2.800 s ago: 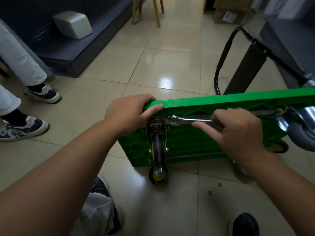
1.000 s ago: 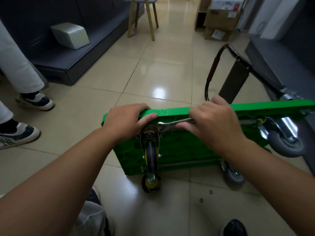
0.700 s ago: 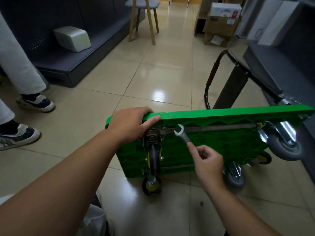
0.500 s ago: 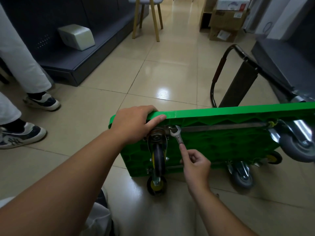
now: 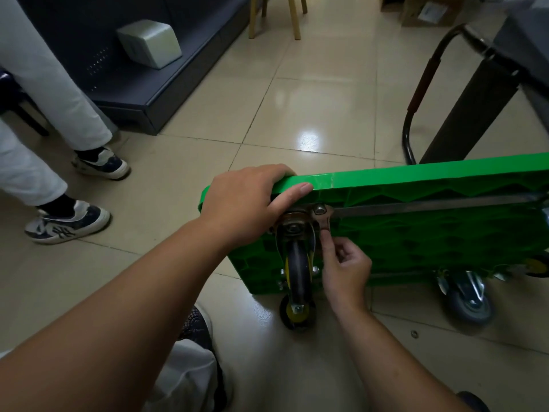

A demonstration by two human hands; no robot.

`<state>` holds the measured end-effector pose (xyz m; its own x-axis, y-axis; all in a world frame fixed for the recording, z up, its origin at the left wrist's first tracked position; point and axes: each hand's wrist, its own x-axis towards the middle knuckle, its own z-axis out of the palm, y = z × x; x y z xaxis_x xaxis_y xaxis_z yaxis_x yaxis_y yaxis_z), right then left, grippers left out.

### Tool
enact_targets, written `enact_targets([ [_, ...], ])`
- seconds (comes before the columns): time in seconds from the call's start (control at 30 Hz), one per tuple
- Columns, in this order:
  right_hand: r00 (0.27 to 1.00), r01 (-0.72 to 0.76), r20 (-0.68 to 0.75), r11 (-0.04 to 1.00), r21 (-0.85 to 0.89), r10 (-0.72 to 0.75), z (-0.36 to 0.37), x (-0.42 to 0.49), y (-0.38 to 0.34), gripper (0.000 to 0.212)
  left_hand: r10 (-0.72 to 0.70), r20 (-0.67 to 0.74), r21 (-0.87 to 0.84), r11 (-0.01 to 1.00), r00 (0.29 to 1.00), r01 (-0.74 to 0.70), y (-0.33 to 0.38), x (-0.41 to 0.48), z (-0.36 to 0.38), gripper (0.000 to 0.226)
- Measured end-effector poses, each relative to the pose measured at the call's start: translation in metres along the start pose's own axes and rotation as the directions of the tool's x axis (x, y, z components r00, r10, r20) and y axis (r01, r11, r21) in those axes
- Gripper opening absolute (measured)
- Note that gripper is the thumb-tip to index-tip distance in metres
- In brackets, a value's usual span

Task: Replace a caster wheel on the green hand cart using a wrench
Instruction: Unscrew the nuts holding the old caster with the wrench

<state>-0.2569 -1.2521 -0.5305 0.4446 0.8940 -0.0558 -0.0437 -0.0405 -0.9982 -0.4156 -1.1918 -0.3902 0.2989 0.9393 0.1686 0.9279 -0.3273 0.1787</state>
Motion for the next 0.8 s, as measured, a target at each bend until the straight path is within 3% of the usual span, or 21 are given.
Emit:
enact_targets([
  [0.13, 0.99, 0.133, -0.01, 0.971, -0.2, -0.138, -0.028, 0.016, -0.009, 0.04, 0.002, 0.002, -0.007, 1.0, 1.0, -0.002, 0.001, 0.0, 0.0, 0.056],
  [0.2, 0.967, 0.243, 0.03, 0.876, -0.418, -0.254, -0.047, 0.028, -0.021, 0.049, -0.003, 0.006, -0.007, 1.0, 1.0, 0.003, 0.001, 0.0, -0.001, 0.056],
  [0.27, 0.905, 0.379, 0.101, 0.676, -0.632, -0.413, -0.064, 0.038, -0.043, 0.049, -0.005, 0.01, -0.006, 1.0, 1.0, 0.005, 0.002, 0.0, -0.002, 0.056],
  [0.37, 0.732, 0.546, 0.287, 0.279, -0.79, -0.618, -0.076, 0.045, -0.092, 0.045, -0.01, 0.016, -0.013, 1.0, 1.0, 0.01, 0.003, -0.001, -0.004, 0.064],
  [0.5, 0.518, 0.629, 0.549, -0.143, -0.764, -0.656, -0.072, 0.051, -0.139, 0.045, -0.02, 0.025, -0.029, 0.999, 0.999, 0.02, 0.005, -0.001, -0.006, 0.065],
  [0.6, 0.42, 0.62, 0.695, -0.376, -0.689, -0.583, -0.062, 0.05, -0.161, 0.043, -0.021, 0.03, -0.024, 0.999, 0.999, 0.022, 0.006, -0.002, -0.008, 0.059],
  [0.7, 0.357, 0.586, 0.781, -0.528, -0.614, -0.512, -0.055, 0.049, -0.173, 0.042, -0.024, 0.037, -0.026, 0.999, 0.999, 0.024, 0.007, -0.003, -0.01, 0.059],
  [0.8, 0.277, 0.594, 0.812, -0.572, -0.565, -0.514, -0.058, 0.046, -0.174, 0.04, -0.034, 0.037, -0.018, 0.999, 0.999, 0.035, 0.008, -0.004, -0.011, 0.056],
])
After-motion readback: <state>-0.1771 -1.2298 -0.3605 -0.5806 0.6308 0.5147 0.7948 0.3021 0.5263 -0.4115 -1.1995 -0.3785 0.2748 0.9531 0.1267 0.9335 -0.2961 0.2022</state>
